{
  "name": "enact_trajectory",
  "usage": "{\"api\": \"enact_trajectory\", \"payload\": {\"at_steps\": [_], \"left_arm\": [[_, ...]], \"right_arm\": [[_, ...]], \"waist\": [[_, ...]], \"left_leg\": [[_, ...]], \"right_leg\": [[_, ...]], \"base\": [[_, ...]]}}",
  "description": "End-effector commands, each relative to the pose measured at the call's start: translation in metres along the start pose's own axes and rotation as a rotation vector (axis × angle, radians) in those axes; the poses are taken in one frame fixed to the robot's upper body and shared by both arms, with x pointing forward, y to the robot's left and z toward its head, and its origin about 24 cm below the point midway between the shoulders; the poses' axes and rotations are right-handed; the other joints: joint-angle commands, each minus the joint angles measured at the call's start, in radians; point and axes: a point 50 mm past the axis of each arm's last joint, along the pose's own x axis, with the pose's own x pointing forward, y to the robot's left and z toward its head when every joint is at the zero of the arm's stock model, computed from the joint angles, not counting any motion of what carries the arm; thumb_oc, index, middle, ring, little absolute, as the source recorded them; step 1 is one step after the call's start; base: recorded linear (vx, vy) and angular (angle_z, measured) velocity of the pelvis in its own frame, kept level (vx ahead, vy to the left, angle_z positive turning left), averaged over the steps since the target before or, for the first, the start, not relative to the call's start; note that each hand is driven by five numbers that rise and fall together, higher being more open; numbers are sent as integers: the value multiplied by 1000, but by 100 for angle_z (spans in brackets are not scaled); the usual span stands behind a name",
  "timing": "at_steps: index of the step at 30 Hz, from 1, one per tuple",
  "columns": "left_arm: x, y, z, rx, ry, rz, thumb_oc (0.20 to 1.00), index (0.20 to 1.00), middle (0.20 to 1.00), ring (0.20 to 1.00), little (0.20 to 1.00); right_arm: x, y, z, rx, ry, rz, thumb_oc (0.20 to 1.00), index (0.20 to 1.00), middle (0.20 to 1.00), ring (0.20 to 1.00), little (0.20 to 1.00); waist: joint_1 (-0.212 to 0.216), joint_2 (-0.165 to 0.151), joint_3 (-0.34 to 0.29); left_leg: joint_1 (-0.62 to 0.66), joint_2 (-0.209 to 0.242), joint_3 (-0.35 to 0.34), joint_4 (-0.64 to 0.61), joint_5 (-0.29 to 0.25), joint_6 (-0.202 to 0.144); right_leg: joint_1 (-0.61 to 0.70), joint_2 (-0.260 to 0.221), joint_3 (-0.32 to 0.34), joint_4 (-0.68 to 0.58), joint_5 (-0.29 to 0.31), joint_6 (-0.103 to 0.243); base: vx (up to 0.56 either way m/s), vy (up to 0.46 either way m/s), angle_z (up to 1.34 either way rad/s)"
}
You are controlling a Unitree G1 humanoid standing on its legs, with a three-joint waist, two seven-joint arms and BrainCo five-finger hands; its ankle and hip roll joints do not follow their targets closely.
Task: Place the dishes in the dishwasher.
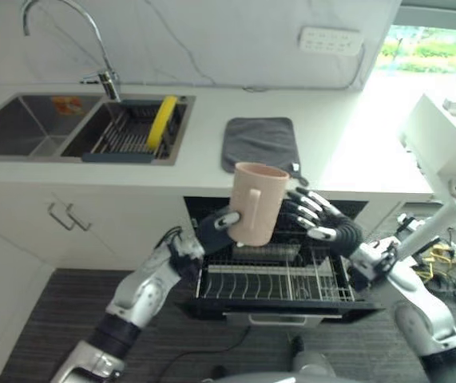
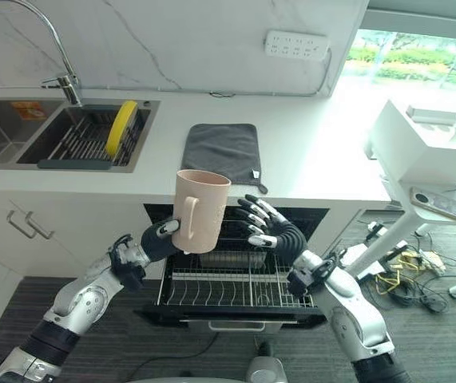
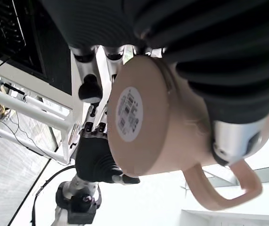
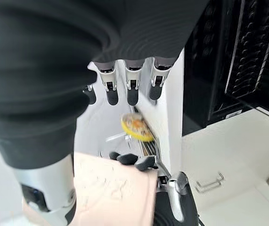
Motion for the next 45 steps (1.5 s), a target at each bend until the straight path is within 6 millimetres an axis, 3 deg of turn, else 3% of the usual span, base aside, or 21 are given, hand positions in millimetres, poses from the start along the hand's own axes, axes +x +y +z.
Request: {"api": "enact_trajectory", "payload": {"at_steps": [1, 23, 30, 45], "left_arm": [[9, -9, 9, 23, -90, -57, 200, 200, 200, 200, 200], [13, -20, -15, -5, 25, -157, 200, 200, 200, 200, 200], [15, -24, -19, -19, 42, -178, 200, 200, 200, 200, 200], [14, -23, -24, -38, 62, -179, 200, 200, 200, 200, 200]], "right_arm": [[4, -5, 29, -22, -113, 16, 1000, 1000, 1000, 1000, 1000], [19, 20, 10, 48, -33, 135, 1000, 1000, 1000, 1000, 1000], [28, 40, 16, 86, -50, 268, 1000, 1000, 1000, 1000, 1000], [31, 55, 30, 108, -91, 397, 1000, 1000, 1000, 1000, 1000]], "waist": [[3, 43, -58], [5, 51, -90], [14, 50, -94], [16, 47, -104]], "left_leg": [[-1, 89, -52, 4, 11, -47], [26, 98, -39, 4, -9, -47], [25, 102, -40, 4, -5, -50], [21, 105, -37, 4, 2, -53]], "right_leg": [[29, 73, 0, 16, -11, -10], [63, 65, 8, 6, -33, -5], [67, 69, 1, 6, -38, -8], [64, 72, 0, 6, -35, -9]], "base": [[111, -95, 17], [13, -12, -2], [-29, -5, 0], [0, 0, 0]]}}
